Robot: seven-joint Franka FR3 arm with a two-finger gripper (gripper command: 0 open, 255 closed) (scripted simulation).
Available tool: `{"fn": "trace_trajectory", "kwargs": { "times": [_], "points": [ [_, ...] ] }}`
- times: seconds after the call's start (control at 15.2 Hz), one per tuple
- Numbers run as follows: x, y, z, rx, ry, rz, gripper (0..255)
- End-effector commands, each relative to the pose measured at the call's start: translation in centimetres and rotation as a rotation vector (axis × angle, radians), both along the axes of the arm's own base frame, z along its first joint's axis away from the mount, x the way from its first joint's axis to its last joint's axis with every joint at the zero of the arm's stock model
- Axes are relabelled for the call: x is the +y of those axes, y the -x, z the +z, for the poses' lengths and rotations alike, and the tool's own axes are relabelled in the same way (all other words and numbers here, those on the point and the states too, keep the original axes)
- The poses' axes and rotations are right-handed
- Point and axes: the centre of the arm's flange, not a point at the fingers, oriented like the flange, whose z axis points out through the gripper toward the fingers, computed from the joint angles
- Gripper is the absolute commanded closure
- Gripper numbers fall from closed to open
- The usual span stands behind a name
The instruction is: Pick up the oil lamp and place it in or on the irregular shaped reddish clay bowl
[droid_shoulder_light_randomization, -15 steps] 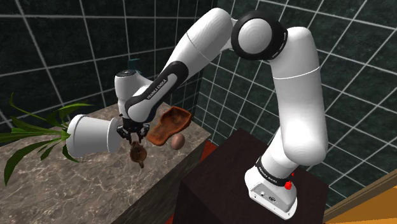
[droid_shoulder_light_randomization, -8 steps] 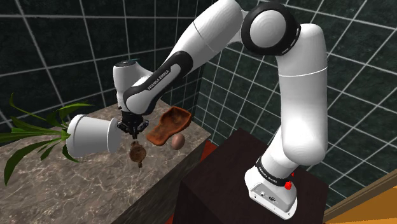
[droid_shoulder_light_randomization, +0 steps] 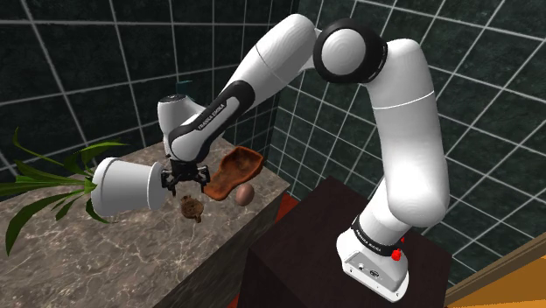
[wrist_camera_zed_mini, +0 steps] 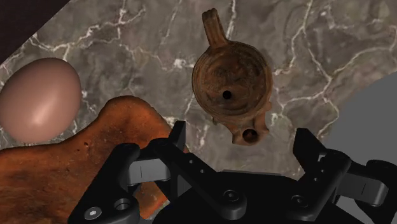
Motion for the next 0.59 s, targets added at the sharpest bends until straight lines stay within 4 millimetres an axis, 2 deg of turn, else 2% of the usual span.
{"fn": "trace_trajectory", "kwargs": {
  "times": [0.0,0.4,0.53],
  "points": [
    [0.1,-0.4,-1.3,0.014,-0.001,0.008,0],
    [0.1,0.1,-4.7,0.014,-0.001,0.008,0],
    [0.1,0.1,-4.7,0.014,-0.001,0.008,0]
  ]
}}
